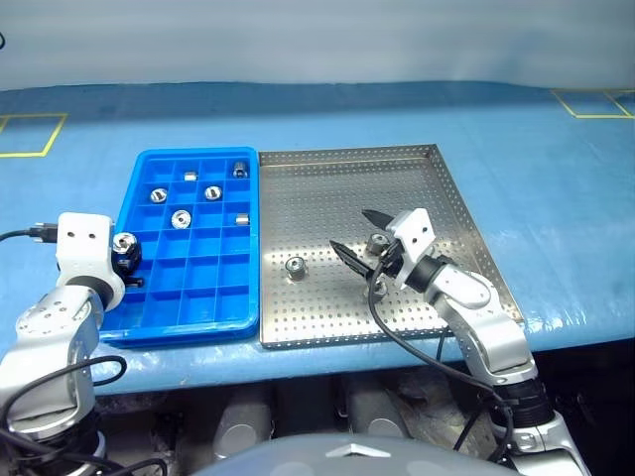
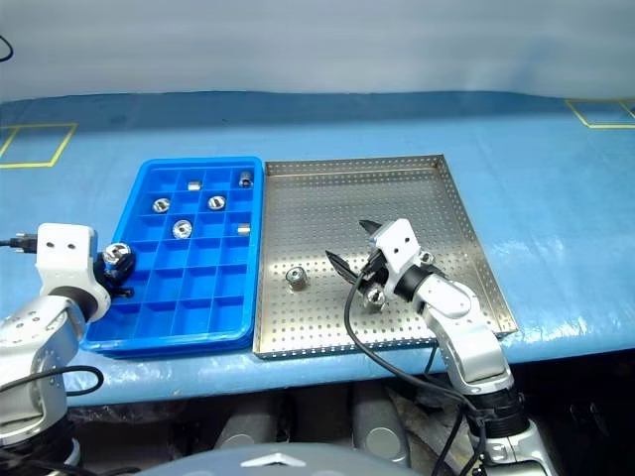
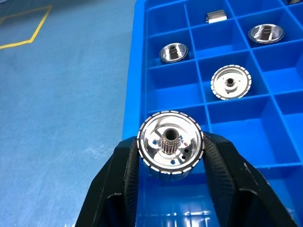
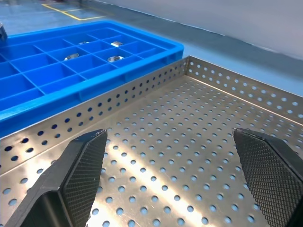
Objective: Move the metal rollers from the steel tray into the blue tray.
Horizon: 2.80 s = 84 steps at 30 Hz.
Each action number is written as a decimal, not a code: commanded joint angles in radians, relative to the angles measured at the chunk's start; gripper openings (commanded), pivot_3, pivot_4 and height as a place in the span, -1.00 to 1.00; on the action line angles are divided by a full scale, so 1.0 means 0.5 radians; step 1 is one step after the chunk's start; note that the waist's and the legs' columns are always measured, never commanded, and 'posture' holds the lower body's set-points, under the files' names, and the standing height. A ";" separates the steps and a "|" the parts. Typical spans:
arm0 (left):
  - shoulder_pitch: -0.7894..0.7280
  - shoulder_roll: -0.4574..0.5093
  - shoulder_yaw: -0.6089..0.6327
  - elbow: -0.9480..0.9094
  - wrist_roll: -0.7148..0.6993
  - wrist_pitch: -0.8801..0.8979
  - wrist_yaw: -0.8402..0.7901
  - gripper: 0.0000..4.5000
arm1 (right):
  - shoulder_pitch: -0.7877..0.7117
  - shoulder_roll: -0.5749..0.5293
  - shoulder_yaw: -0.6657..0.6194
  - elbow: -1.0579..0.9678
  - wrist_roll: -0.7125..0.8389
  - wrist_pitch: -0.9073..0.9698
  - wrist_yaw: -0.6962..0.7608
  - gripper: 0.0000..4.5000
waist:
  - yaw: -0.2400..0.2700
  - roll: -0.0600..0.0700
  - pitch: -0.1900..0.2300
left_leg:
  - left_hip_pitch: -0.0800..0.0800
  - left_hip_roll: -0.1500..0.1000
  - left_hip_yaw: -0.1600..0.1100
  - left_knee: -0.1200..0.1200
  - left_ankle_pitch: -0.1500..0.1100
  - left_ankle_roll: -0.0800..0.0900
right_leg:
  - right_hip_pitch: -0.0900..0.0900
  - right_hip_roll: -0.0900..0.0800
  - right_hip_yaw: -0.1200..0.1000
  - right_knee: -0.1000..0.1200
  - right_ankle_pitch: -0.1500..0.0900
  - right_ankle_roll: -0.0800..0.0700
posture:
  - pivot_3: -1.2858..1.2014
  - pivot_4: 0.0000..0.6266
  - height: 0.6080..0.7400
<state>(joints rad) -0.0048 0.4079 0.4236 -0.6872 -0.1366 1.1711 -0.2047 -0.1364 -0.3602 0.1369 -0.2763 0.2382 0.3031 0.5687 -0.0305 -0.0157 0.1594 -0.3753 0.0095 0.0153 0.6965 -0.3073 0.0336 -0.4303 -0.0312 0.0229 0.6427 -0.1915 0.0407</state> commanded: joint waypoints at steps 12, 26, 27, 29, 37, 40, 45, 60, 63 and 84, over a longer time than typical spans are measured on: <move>-0.164 -0.050 -0.104 0.347 0.081 -0.305 0.182 -0.25 | -0.021 0.001 -0.027 -0.037 -0.002 -0.065 0.015 1.00 | 0.000 -0.001 -0.001 | 0.000 0.001 0.000 0.000 0.000 0.000 | 0.000 0.000 -0.002 0.000 0.001 -0.001 | -0.02 -0.52 1.00; -0.309 -0.179 -0.112 0.156 -0.159 -0.341 0.084 0.71 | 0.023 -0.021 -0.068 -0.081 -0.003 -0.067 -0.015 1.00 | -0.015 -0.002 -0.001 | 0.000 0.000 0.000 0.000 0.000 0.000 | 0.000 -0.003 -0.004 0.000 0.001 0.000 | -0.06 -0.52 1.00; -0.338 -0.215 -0.129 0.109 -0.234 -0.346 0.046 0.71 | 0.027 -0.025 -0.073 -0.086 -0.004 -0.065 -0.016 1.00 | -0.014 -0.002 -0.001 | 0.000 0.000 0.000 0.000 0.000 0.000 | 0.000 -0.003 -0.004 0.000 0.001 0.001 | -0.06 -0.52 1.00; -0.392 -0.292 -0.206 0.028 -0.400 -0.334 -0.056 0.71 | 0.033 -0.032 -0.084 -0.099 -0.007 -0.060 -0.022 1.00 | -0.013 -0.002 -0.001 | -0.001 -0.001 0.000 0.000 0.000 0.000 | 0.000 -0.004 -0.005 0.000 0.001 0.001 | -0.06 -0.52 1.00; -0.417 -0.239 -0.903 0.080 -0.535 -0.133 -0.193 0.71 | 0.090 -0.089 -0.173 -0.188 -0.014 -0.035 -0.083 1.00 | -0.078 -0.002 -0.002 | 0.000 -0.004 0.004 0.000 -0.002 0.004 | 0.000 -0.006 -0.003 -0.001 0.006 0.008 | -0.12 -0.52 1.00; -0.405 -0.061 -1.113 0.128 -0.411 -0.165 -0.188 0.71 | 0.115 -0.095 -0.188 -0.215 -0.017 -0.027 -0.108 1.00 | -0.121 -0.002 -0.002 | 0.001 -0.002 0.006 0.000 -0.002 0.004 | 0.000 0.002 0.004 -0.001 0.005 0.008 | -0.13 -0.52 1.00; -0.450 0.248 -1.360 0.146 -0.199 -0.229 -0.200 0.71 | 0.135 -0.087 -0.179 -0.237 -0.027 -0.023 -0.128 1.00 | -0.158 -0.002 -0.002 | 0.004 0.001 0.006 0.000 -0.001 0.002 | 0.000 0.008 0.006 0.002 0.001 0.002 | -0.14 -0.52 1.00; -0.575 0.272 -1.636 0.279 -0.046 -0.310 -0.317 0.71 | 0.128 -0.073 -0.145 -0.228 -0.051 -0.029 -0.130 1.00 | -0.175 -0.002 -0.002 | 0.004 0.001 0.011 0.000 -0.002 0.004 | -0.001 0.005 0.013 0.000 0.001 0.002 | -0.13 -0.52 1.00; -0.591 0.248 -1.685 0.366 -0.023 -0.317 -0.335 0.71 | 0.128 -0.068 -0.144 -0.225 -0.053 -0.033 -0.134 1.00 | -0.176 -0.002 -0.002 | 0.004 0.000 0.012 0.000 -0.002 0.004 | -0.001 0.005 0.014 0.000 0.001 0.002 | -0.14 -0.52 1.00; -0.532 0.173 -1.656 0.453 -0.035 -0.316 -0.351 0.17 | 0.120 -0.061 -0.152 -0.218 -0.056 -0.035 -0.138 1.00 | -0.204 -0.002 -0.002 | 0.008 0.002 0.016 0.000 -0.003 0.004 | 0.000 0.007 0.021 0.001 0.004 0.014 | -0.14 -0.52 1.00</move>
<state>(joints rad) -0.2849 0.4975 -0.4260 -0.4579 -0.1578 1.0146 -0.3745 -0.0630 -0.3933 0.0717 -0.3619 0.2069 0.2954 0.5008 -0.1322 -0.0165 0.1585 -0.3711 0.0102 0.0235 0.6963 -0.3086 0.0358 -0.4305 -0.0277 0.0334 0.6433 -0.1895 0.0475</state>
